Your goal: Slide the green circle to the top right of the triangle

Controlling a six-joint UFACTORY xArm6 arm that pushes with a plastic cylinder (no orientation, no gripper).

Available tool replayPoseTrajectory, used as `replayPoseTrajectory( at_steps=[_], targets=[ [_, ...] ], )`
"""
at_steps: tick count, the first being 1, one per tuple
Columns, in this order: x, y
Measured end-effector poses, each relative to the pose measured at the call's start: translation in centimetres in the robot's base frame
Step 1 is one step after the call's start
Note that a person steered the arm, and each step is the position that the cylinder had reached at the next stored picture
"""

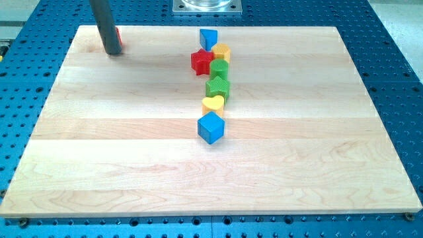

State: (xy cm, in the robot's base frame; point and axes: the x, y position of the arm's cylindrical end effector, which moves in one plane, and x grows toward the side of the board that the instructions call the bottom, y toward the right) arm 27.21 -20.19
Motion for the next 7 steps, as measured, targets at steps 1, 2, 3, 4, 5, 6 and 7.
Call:
replayPoseTrajectory(
  at_steps=[1,2,3,4,5,6,7],
  targets=[
    [0.2,0.1],
    [0.0,1.1],
    [-1.5,4.8],
    [-3.4,11.0],
    [-3.5,16.6],
    [-3.7,17.9],
    [-6.0,13.8]
  ],
)
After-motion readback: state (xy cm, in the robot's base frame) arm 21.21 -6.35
